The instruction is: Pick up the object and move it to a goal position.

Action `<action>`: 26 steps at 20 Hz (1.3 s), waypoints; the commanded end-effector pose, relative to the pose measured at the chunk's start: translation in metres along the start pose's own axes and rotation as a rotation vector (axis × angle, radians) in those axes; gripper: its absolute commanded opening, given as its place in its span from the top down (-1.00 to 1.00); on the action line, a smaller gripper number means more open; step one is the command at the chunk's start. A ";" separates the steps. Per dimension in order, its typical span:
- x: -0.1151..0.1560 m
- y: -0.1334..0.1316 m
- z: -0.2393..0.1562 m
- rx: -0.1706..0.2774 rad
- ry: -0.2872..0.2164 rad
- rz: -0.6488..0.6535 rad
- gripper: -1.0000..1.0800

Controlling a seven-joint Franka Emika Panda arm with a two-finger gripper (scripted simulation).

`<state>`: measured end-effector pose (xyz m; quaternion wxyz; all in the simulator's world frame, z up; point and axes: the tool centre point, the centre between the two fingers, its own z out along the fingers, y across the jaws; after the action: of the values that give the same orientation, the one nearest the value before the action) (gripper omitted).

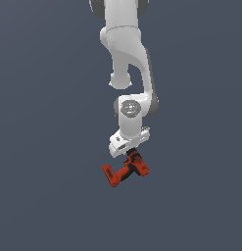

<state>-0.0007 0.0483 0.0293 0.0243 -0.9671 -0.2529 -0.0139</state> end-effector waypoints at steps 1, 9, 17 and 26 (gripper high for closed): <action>0.000 -0.001 0.001 0.001 0.000 -0.001 1.00; 0.000 -0.001 0.000 0.000 0.000 0.000 1.00; -0.004 -0.031 -0.002 0.000 0.000 0.000 1.00; -0.014 -0.111 -0.009 0.000 0.000 0.000 1.00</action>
<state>-0.0605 0.1256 0.0377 0.0245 -0.9673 -0.2523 -0.0112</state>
